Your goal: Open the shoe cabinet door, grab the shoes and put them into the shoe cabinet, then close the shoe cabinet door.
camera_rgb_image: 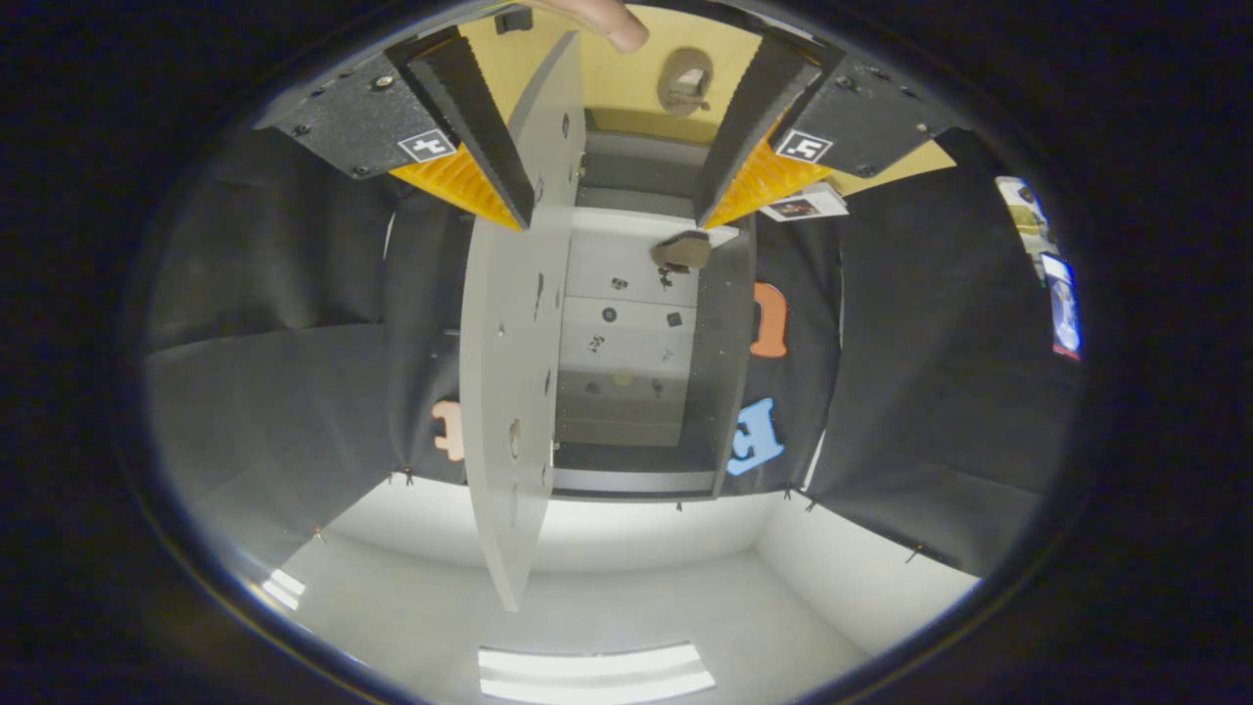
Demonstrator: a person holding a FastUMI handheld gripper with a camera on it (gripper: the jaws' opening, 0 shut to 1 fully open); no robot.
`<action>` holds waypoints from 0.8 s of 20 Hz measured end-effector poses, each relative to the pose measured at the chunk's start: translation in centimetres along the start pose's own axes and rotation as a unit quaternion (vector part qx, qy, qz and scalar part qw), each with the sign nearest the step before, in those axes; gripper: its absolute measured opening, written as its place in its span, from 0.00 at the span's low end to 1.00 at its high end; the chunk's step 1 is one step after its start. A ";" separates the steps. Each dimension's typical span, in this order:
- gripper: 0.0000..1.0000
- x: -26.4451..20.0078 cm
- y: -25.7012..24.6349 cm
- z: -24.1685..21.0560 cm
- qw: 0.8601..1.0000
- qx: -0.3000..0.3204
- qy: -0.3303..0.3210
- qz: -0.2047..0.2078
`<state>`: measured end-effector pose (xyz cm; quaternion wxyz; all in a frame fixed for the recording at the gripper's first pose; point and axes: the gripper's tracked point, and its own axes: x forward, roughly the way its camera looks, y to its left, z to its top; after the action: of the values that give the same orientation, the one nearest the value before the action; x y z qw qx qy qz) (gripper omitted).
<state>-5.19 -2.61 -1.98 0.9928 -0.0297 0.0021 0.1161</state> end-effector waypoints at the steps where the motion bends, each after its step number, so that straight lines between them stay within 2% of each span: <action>1: 1.00 0.3 1.0 -1.0 1.000 0.004 0.011 0.011; 4: 1.00 1.7 3.6 -3.9 0.998 0.022 0.043 0.039; 11: 1.00 5.7 8.1 -10.3 0.992 0.053 0.099 0.052; 16: 1.00 8.9 11.4 -16.9 0.984 0.068 0.152 0.067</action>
<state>0.94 9.53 -19.61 0.9706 0.0203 0.1628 0.1764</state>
